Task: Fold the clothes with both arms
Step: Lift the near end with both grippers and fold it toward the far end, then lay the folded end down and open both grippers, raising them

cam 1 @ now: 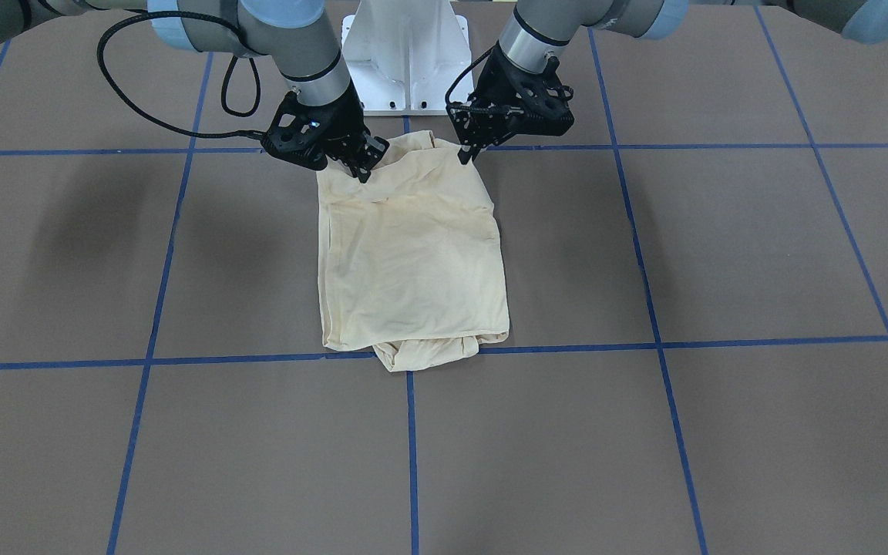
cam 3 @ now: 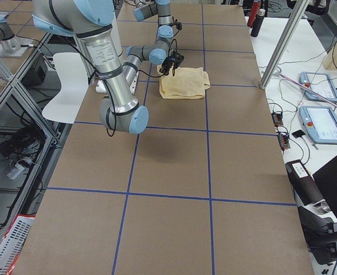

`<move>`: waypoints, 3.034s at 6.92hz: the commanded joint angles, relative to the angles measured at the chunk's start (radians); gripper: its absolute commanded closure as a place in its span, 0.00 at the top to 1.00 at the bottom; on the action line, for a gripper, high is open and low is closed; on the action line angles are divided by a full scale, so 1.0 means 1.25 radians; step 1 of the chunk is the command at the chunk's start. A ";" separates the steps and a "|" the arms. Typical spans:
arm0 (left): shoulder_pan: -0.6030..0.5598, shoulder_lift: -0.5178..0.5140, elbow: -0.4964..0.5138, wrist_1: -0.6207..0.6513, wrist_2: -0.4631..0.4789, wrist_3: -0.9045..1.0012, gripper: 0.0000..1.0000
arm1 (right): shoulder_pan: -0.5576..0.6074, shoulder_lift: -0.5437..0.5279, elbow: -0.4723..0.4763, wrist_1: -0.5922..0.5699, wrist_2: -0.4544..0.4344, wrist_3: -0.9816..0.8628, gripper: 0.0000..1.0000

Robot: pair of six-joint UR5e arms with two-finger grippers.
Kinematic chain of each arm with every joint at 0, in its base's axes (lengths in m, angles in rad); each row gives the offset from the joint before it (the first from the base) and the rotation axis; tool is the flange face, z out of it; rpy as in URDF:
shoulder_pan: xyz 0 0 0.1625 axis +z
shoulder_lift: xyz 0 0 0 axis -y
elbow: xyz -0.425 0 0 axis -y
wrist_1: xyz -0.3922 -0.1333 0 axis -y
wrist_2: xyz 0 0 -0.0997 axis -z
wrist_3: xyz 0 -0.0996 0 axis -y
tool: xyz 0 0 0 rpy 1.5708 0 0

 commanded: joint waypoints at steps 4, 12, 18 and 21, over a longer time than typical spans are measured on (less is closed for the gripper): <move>-0.123 -0.125 0.344 -0.215 -0.018 0.077 0.00 | 0.129 0.147 -0.323 0.168 -0.003 -0.106 0.00; -0.151 -0.136 0.476 -0.348 -0.018 0.076 0.00 | 0.138 0.206 -0.479 0.245 -0.006 -0.101 0.00; -0.152 -0.132 0.476 -0.346 -0.018 0.084 0.09 | 0.139 0.207 -0.527 0.252 -0.037 -0.106 0.99; -0.152 -0.135 0.477 -0.345 -0.018 0.085 1.00 | 0.158 0.209 -0.527 0.256 -0.026 -0.108 1.00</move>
